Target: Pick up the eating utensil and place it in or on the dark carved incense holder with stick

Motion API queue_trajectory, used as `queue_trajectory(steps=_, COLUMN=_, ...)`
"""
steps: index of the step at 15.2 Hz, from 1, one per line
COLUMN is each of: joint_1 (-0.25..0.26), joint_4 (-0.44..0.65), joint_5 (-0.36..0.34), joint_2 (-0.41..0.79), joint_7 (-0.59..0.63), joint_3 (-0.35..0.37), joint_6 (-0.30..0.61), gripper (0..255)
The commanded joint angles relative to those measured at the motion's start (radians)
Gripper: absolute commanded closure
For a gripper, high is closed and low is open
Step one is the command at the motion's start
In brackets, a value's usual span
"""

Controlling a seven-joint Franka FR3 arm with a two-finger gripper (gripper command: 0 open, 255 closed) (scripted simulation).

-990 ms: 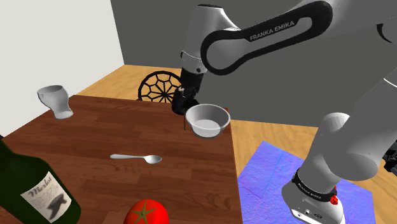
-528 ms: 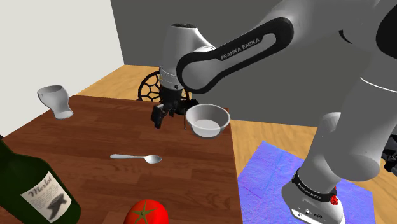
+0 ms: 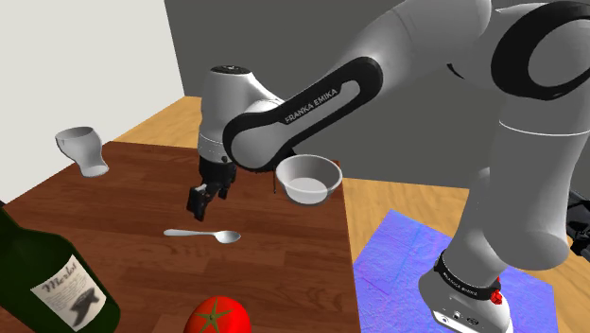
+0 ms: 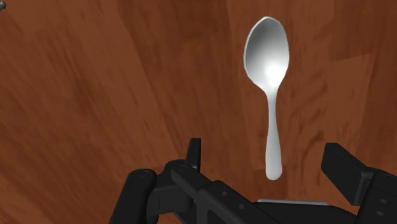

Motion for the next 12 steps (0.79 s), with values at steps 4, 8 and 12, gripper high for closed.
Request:
queue_trajectory(steps=4, joint_1=0.037, joint_4=0.095, joint_5=-0.028, joint_2=0.121, joint_7=0.019, joint_3=0.011, joint_6=0.026, gripper=0)
queue_trajectory(steps=8, joint_1=0.046, joint_4=0.100, joint_5=-0.041, joint_2=0.162, joint_7=0.027, joint_3=0.005, joint_6=0.062, gripper=0)
queue_trajectory(steps=12, joint_1=0.052, joint_4=0.105, joint_5=-0.050, joint_2=0.190, joint_7=0.033, joint_3=0.001, joint_6=0.084, gripper=0)
